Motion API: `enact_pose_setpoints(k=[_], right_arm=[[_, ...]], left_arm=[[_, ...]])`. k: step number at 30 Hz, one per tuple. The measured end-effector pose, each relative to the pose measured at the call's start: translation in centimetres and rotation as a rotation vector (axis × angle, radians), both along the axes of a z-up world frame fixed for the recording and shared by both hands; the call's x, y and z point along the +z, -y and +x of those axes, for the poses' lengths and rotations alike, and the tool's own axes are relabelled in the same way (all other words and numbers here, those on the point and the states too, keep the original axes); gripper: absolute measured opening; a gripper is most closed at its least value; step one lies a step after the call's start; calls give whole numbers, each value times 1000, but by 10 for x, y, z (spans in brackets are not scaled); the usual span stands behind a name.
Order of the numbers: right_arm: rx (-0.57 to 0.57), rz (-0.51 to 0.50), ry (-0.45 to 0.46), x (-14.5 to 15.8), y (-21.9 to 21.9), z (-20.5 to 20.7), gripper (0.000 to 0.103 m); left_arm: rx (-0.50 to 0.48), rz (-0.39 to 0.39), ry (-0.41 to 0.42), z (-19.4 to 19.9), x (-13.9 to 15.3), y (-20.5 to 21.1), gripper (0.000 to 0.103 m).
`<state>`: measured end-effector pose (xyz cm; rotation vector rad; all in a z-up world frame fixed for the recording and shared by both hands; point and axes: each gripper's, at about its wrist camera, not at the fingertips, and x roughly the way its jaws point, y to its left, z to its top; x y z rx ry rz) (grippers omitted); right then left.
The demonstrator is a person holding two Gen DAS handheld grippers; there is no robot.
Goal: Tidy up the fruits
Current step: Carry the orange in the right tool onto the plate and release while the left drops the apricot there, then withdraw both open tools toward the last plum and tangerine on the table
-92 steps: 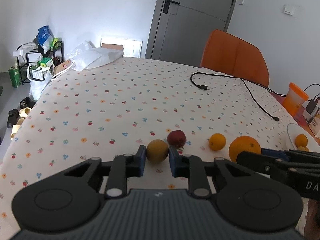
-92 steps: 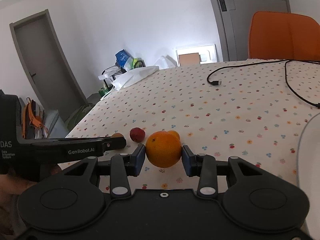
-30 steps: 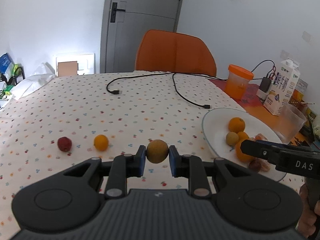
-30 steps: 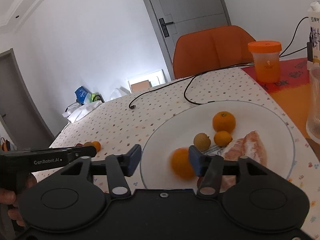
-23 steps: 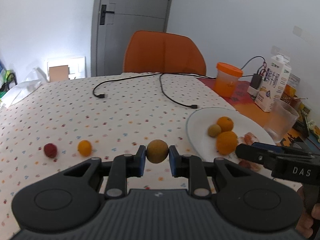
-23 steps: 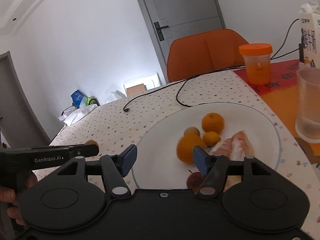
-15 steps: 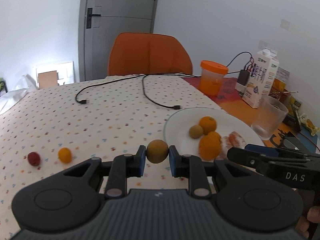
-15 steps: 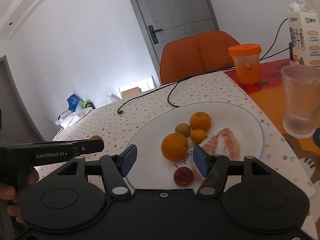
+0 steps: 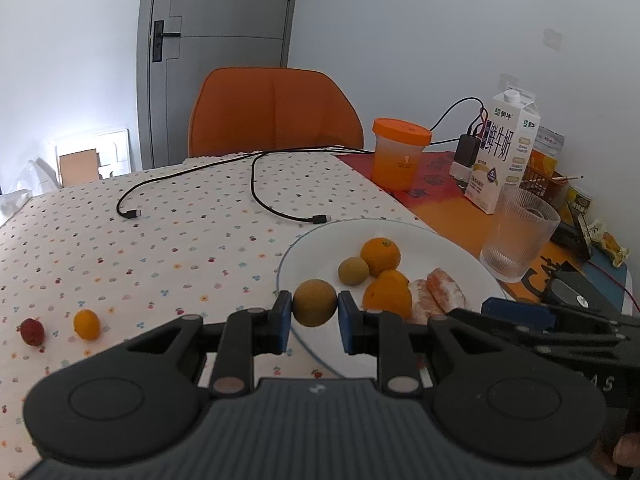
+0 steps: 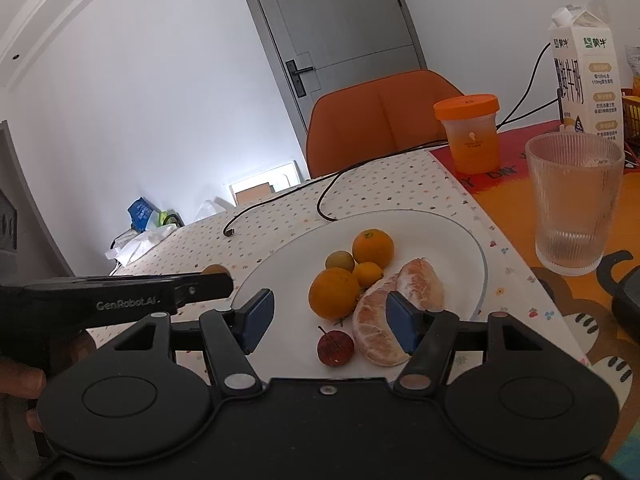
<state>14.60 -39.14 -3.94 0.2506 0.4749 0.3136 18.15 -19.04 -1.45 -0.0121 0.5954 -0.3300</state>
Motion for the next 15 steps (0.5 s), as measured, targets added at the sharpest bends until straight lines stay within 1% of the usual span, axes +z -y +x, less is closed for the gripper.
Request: enact_pose_setpoints(k=[2,4,11,13,15], right_arm=[[-1,6,-2,-1,1,0,62],[1,9,-3,-2,2,0,62],[8,16,-7,-5,2,2,62],[8,18,-6,-5,1,2,62],[11,20,-4,-4,0,3,62]], left_arm=[[15,-14,-3,1,1,-1,23],[22,-24,5,0,2,-3,27],[66,-31,-4,0,4,-20,28],[78,-25,-8,-1,4,-26,32],[98,-16,-9,-3,3,-34,40]])
